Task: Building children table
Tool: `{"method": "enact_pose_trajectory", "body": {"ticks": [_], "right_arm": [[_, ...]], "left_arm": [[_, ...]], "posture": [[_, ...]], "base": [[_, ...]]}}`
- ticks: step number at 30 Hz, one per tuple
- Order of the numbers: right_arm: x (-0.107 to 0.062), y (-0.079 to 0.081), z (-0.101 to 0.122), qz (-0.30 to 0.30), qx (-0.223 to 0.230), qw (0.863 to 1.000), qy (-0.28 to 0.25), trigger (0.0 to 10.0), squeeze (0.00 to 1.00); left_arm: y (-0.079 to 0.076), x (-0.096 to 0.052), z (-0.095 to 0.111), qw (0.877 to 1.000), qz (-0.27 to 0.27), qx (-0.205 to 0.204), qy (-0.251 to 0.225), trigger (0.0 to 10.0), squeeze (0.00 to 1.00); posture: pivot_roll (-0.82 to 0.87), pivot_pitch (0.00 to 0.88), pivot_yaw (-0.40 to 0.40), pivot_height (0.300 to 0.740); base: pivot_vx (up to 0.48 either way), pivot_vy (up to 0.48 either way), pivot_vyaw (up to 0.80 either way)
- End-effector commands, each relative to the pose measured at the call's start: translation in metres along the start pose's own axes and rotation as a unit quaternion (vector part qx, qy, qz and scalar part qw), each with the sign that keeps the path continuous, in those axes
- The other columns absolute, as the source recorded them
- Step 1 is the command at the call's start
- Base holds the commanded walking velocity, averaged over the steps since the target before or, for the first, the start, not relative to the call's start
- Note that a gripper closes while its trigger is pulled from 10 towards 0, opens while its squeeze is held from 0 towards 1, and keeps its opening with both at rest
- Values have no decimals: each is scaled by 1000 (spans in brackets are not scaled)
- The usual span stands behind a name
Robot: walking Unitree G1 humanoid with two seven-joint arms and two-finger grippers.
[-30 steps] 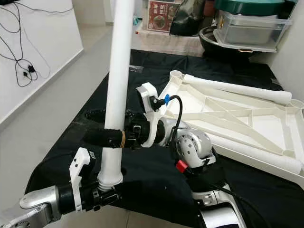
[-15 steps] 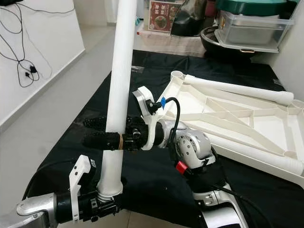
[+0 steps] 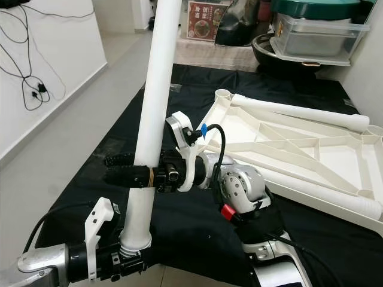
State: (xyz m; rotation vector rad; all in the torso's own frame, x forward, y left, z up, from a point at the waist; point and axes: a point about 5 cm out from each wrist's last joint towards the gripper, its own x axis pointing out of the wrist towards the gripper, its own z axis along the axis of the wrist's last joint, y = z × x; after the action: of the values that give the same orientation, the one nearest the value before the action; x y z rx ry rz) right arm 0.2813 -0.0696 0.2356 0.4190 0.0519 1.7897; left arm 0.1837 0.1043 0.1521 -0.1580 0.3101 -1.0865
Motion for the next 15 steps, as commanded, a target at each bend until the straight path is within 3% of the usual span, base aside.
{"method": "enact_pose_trajectory", "body": {"ticks": [1,3,4,13,14,15], "right_arm": [[4,3,2,16,-10,1000,-1,0,0],[4,3,2,16,-10,1000,-1,0,0],[4,3,2,16,-10,1000,-2,0,0],[3,2,5,15,-13,1000,-5,0,0],[2,1,6,10,-16,1000,-6,0,0],[0,-1,9,3,-19,1000,-9,0,0]], "left_arm": [[-3,2,-7,1000,-12,-16,21,10000,494],[-3,2,-7,1000,-13,-15,22,10000,494],[-3,2,-7,1000,-11,-14,18,10000,1000],[5,0,-8,1000,23,-6,14,10000,1000],[7,0,-7,1000,28,-4,13,10000,0],[9,-1,-5,999,32,-1,10,10000,0]], "posture": [[87,83,13,740],[87,83,13,740],[85,83,13,740],[84,84,13,740],[86,86,14,740],[87,85,13,740]], "base": [[0,0,0],[0,0,0],[0,0,0],[0,0,0],[0,0,0],[0,0,0]]}}
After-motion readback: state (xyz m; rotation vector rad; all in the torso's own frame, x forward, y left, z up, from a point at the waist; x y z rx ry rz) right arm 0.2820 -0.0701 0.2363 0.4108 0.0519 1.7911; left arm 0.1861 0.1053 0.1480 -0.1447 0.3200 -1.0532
